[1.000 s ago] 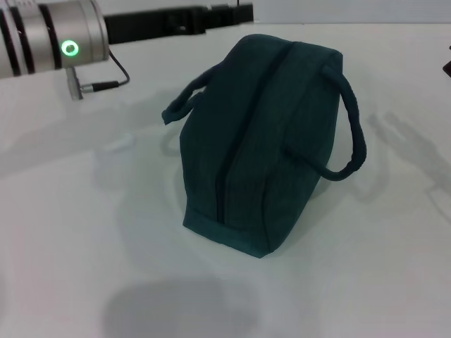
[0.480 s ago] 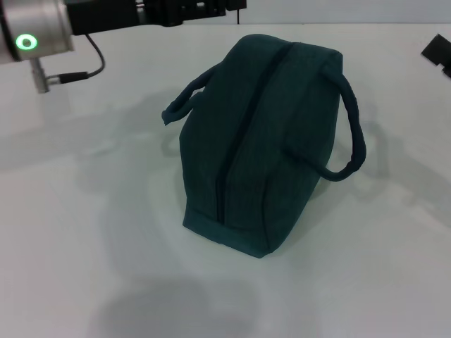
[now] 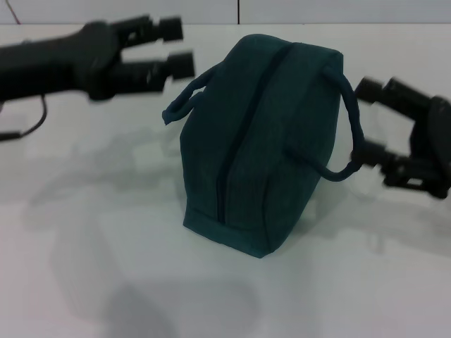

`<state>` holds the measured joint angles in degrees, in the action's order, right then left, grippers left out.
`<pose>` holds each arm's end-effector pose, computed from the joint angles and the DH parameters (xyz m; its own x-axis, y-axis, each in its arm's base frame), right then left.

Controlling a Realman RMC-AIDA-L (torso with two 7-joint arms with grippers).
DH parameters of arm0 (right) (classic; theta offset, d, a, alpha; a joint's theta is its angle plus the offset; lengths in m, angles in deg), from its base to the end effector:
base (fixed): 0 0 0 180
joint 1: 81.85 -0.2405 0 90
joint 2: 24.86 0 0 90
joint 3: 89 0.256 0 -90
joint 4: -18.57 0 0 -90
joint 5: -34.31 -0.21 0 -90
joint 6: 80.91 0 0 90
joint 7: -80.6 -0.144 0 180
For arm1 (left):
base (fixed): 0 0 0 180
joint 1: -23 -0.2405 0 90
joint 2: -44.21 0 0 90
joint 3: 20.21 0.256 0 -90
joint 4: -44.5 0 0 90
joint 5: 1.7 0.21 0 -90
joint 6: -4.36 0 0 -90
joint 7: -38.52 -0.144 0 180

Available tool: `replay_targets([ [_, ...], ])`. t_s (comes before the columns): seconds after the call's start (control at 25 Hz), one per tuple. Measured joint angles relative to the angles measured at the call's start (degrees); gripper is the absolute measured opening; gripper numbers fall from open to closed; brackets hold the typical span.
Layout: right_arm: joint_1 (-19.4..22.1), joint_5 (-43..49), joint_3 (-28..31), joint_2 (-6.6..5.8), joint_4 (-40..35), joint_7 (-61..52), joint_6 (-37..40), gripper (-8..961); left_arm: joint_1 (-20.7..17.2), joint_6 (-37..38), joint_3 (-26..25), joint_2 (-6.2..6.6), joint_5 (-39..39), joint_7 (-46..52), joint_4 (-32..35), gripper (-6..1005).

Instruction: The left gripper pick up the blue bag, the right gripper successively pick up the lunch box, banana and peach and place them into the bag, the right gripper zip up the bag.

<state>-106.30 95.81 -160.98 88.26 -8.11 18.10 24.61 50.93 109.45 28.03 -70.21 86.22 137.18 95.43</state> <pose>0.2221 0.2847 0.0236 0.4805 -0.0647 -0.8746 -0.2099 -0.9768 -0.0430 -0.1945 0.3236 0.0801 0.6243 0.2933 0.7240 0.3494 -0.9338 0.0770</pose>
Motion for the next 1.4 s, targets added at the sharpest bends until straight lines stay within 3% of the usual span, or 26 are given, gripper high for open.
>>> replay_targets([
  [0.32,-1.45,11.46,-0.8,2.44,-0.48,4.94,-3.15,880,-6.62,5.71,0.36,0.16,1.87,-13.16,-2.21,871],
  [0.64,-1.96,12.33,-7.31,2.91,0.02,8.6,-10.56,879,-8.43,6.6,0.41,-0.06,5.45,-26.96,-12.09,870],
  [0.88,-2.92,11.8,-11.57,3.03,0.05,8.79,-12.96,878,-7.5,6.89,0.53,-0.16,10.86,-27.59,-12.6,868],
  [1.4,-2.48,10.93,-11.76,3.07,0.05,8.86,-13.12,878,-7.97,7.35,0.63,-0.26,13.29,-27.36,-12.7,868],
])
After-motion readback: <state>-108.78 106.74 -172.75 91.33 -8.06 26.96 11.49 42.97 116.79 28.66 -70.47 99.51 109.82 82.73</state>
